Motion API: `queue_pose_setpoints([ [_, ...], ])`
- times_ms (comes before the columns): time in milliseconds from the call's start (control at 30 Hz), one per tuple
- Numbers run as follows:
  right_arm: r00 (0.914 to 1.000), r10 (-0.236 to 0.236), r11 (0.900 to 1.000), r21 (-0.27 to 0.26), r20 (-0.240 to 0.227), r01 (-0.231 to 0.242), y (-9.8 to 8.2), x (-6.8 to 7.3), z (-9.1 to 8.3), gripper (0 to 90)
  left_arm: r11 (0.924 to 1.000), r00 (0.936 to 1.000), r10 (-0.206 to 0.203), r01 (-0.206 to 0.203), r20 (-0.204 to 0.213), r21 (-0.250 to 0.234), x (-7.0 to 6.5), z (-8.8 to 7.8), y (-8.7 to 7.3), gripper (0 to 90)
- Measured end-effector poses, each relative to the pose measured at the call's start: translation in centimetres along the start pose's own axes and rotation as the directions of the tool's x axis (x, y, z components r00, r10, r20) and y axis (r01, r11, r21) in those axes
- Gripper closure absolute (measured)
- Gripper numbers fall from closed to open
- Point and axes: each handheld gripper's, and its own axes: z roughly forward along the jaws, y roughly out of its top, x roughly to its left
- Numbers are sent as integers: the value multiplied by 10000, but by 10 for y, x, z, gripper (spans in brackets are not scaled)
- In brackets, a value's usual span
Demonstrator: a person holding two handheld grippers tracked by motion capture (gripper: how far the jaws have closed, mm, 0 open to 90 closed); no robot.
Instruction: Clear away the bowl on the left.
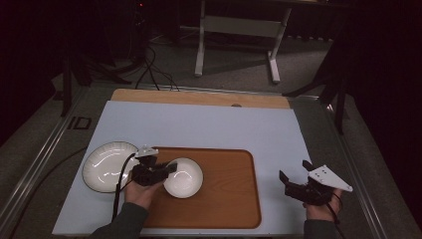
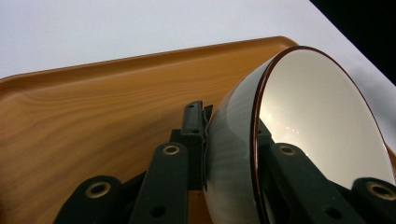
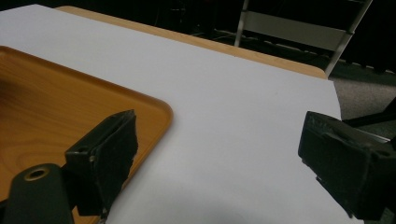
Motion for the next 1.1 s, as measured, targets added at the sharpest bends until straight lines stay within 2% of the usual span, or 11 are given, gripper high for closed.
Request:
queue_pose_setpoints([
  [567,10000,-30,10000,26,3,30,0,0,1,114,9999,9996,-155,154,218,47,-8,8,-1,773],
  [1100,10000,-37,10000,26,-2,37,0,0,0,114,9989,9996,59,-71,269,453,-22,23,-7,773],
])
